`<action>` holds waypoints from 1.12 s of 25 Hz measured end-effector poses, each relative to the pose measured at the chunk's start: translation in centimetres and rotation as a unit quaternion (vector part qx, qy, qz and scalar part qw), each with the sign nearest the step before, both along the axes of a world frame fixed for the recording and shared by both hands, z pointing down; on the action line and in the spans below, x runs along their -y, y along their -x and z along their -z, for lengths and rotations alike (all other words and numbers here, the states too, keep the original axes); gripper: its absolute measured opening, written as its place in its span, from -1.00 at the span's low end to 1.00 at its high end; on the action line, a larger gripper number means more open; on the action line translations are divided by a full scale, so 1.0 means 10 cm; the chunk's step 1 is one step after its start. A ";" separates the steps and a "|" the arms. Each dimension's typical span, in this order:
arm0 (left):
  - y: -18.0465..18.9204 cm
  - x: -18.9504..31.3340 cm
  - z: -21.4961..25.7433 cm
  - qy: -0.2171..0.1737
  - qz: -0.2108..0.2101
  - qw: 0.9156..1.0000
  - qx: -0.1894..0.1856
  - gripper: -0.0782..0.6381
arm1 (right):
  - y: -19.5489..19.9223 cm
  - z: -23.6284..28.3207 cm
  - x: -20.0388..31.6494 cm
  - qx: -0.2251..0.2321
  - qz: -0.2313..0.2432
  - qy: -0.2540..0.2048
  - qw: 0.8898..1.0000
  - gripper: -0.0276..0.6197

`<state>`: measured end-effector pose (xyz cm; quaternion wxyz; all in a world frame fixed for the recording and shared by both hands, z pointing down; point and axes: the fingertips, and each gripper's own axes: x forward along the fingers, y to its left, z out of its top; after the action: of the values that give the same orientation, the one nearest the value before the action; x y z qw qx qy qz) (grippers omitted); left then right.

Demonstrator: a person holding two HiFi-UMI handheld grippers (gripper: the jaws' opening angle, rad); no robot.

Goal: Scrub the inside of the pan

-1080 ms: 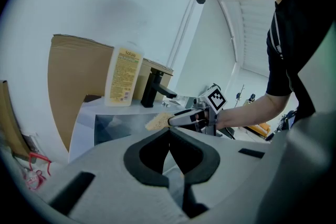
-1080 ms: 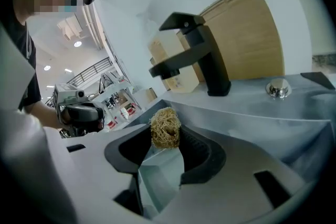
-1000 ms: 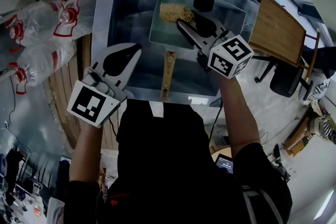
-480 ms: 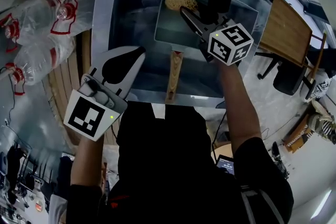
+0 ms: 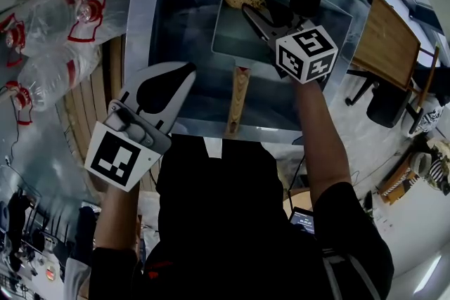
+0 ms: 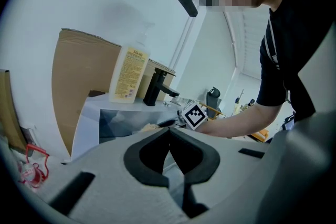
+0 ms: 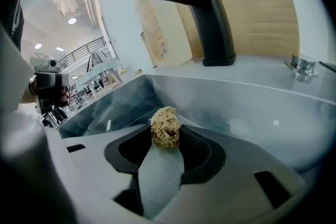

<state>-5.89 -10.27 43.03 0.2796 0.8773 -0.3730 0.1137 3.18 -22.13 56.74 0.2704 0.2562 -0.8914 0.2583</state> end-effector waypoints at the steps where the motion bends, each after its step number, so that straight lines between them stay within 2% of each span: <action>1: 0.00 0.00 0.00 0.000 0.000 1.000 0.000 -0.73 | 0.00 -0.01 0.00 -0.004 0.001 0.000 1.000 -0.40; 13: -0.07 0.00 0.03 -0.004 -0.004 1.000 -0.005 -0.73 | -0.09 -0.04 -0.02 -0.062 0.021 -0.013 0.998 -0.41; 28: -0.38 0.01 0.10 -0.012 -0.026 1.000 -0.008 -0.73 | -0.57 0.03 0.00 -0.096 -0.012 -0.013 0.995 -0.42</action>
<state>-2.07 -10.36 42.02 0.2695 0.8908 -0.3490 0.1095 8.90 -22.12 56.40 0.3480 0.2941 -0.8615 0.2242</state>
